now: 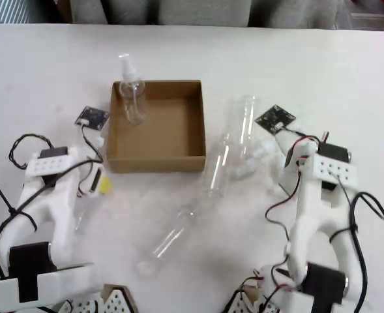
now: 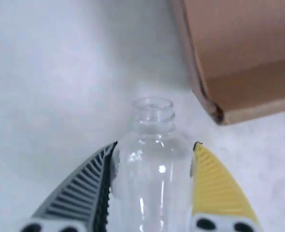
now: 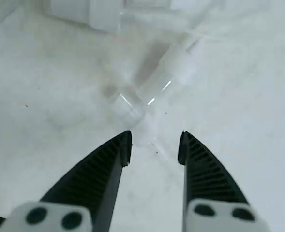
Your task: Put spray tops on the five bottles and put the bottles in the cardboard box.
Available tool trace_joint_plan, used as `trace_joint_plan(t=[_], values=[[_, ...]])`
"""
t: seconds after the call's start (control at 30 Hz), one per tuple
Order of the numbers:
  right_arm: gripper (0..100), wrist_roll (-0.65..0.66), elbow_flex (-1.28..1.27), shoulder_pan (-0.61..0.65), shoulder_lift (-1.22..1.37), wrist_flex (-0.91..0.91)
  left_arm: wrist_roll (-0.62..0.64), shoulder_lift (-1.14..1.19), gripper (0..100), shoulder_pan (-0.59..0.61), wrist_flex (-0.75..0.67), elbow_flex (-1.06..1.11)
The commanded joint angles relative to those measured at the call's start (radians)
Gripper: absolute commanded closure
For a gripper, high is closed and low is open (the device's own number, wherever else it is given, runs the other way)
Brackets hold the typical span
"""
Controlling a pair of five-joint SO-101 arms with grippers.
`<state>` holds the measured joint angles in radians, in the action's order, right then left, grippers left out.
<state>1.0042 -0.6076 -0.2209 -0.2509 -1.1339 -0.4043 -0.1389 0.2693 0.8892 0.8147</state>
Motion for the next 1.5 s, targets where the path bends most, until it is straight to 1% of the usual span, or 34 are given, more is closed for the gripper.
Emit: trace_joint_plan(t=[0.0,0.13,0.23,0.3,0.47,0.57,0.73,0.97,1.07,1.13,1.23,1.33,1.47], values=[[85.0,0.084,0.094,0.010,0.081,-0.002,0.006,-0.051,89,0.015,-0.025,-0.005],[84.7,0.181,0.129,0.010,0.196,-0.002,0.006,-0.051,89,0.015,-0.025,-0.005],[84.6,0.227,0.160,0.010,0.285,0.001,0.006,-0.051,89,0.012,-0.025,-0.005],[84.6,0.241,0.178,0.010,0.344,0.005,0.006,-0.051,89,0.010,-0.025,-0.005],[84.9,0.242,0.193,0.008,0.456,0.102,0.006,-0.051,89,0.010,-0.026,-0.005],[84.8,0.249,0.192,0.008,0.483,0.105,0.006,-0.051,89,0.010,-0.026,-0.005],[84.7,0.244,0.192,0.007,0.414,0.054,0.006,-0.051,89,0.010,-0.026,-0.005],[84.9,0.239,0.192,-0.001,0.177,-0.067,0.006,-0.051,89,0.013,-0.026,-0.005],[84.9,0.236,0.192,-0.030,0.058,-0.147,0.006,-0.051,89,0.013,-0.026,-0.005],[84.9,0.193,0.187,-0.068,-0.022,-0.177,0.006,-0.051,89,0.013,-0.026,-0.005],[85.0,0.077,0.181,-0.150,-0.107,-0.188,0.006,-0.051,89,0.013,-0.026,-0.005],[85.0,-0.052,0.138,-0.231,-0.139,-0.188,0.006,-0.051,89,0.010,-0.026,-0.005],[85.0,-0.143,0.037,-0.300,-0.140,-0.180,0.006,-0.051,89,0.010,-0.026,-0.005]])
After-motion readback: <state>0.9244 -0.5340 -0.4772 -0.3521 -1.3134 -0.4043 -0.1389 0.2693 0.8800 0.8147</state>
